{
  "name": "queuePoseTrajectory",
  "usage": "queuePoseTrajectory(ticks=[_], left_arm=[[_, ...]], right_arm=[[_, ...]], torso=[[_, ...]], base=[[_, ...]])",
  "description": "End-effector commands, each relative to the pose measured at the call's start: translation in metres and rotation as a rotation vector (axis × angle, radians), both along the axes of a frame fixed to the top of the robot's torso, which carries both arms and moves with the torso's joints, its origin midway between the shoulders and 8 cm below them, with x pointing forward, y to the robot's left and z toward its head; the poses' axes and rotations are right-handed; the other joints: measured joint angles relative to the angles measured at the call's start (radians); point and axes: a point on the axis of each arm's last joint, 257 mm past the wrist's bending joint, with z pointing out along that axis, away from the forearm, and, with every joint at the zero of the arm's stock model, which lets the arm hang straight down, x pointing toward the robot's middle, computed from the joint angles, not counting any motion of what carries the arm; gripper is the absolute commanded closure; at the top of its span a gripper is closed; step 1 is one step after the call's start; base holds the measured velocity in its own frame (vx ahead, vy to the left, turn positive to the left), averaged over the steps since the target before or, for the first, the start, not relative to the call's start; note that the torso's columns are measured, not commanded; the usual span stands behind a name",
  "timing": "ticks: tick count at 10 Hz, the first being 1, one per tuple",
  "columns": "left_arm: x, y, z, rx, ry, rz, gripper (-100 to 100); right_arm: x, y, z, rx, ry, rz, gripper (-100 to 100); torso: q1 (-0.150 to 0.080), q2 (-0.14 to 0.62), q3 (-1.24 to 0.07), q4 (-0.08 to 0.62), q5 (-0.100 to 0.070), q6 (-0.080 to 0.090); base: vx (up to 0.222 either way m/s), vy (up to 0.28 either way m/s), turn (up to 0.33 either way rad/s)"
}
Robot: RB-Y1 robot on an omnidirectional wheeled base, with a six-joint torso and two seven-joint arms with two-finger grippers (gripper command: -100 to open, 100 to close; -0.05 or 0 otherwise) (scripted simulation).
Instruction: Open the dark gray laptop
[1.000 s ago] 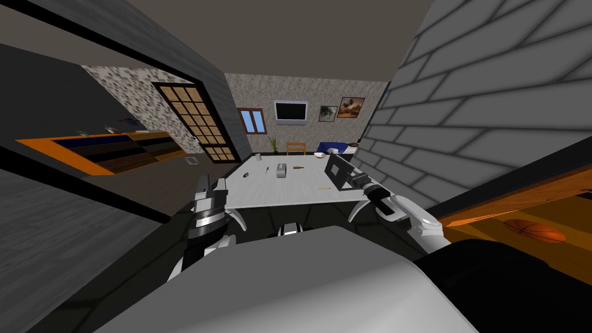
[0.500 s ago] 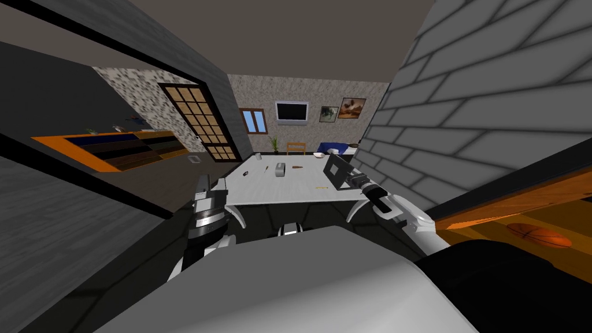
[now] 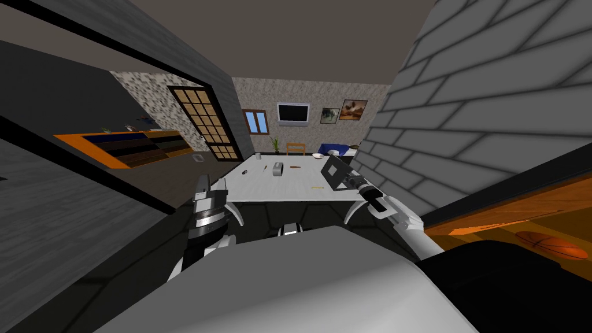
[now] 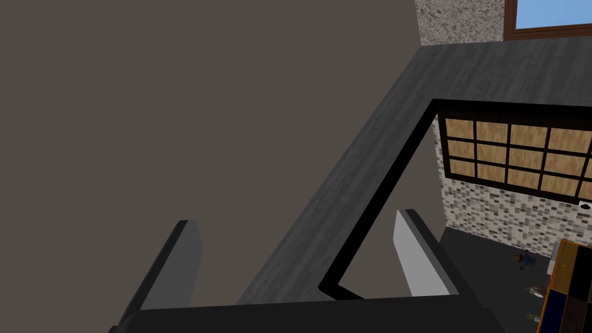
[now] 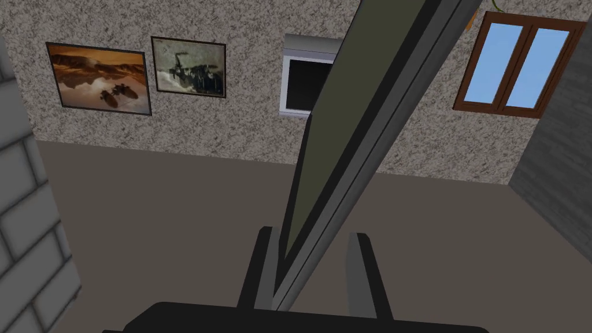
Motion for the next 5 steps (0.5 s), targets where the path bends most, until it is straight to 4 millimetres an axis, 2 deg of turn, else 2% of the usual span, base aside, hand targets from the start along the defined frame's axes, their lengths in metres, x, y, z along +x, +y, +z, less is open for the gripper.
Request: queuePoseTrajectory(ticks=[1,3,5], left_arm=[[0.0,0.0,0.0,0.0,0.0,0.0,0],[0.0,0.0,0.0,0.0,0.0,0.0,0],[0.0,0.0,0.0,0.0,0.0,0.0,0]], right_arm=[[0.001,-0.001,-0.003,0.04,-0.005,-0.005,100],[0.005,0.002,-0.026,0.171,-0.014,-0.017,100],[0.007,0.006,-0.043,0.254,-0.017,-0.023,100]], torso=[[0.001,0.0,0.0,-0.001,-0.001,-0.001],[0.008,0.001,0.001,0.001,0.002,-0.005],[0.003,0.0,0.0,-0.002,-0.002,-0.004]], base=[[-0.015,-0.036,0.009],[-0.027,-0.089,0.011],[-0.02,-0.112,0.018]])
